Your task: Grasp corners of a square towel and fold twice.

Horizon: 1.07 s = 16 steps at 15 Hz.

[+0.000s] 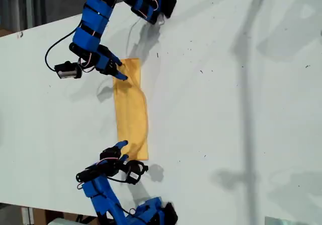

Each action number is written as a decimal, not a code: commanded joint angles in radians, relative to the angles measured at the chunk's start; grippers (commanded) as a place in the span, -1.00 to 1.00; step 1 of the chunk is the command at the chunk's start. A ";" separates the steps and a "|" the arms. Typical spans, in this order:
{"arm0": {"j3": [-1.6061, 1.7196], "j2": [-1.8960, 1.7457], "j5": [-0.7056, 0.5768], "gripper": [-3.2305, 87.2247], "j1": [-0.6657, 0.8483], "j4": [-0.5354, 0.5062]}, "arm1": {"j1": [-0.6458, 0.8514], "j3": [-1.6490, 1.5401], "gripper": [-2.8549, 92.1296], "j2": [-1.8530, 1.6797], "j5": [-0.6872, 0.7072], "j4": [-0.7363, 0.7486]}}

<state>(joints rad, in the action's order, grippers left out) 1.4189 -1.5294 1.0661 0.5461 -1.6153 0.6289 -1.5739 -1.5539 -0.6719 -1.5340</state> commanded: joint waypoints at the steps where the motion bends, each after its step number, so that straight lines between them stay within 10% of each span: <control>1: -0.081 -0.071 -0.006 -0.47 -0.014 -0.043 | 0.028 0.008 -0.35 -0.049 -0.002 0.000; 16: 0.563 -0.928 0.135 -0.48 -0.018 0.067 | 0.295 -0.061 -0.09 0.322 0.049 0.164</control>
<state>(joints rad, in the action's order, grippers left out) 1.9098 -2.3056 1.1674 0.5522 -1.5693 0.9066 -1.6383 -1.1996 -0.6335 -1.3775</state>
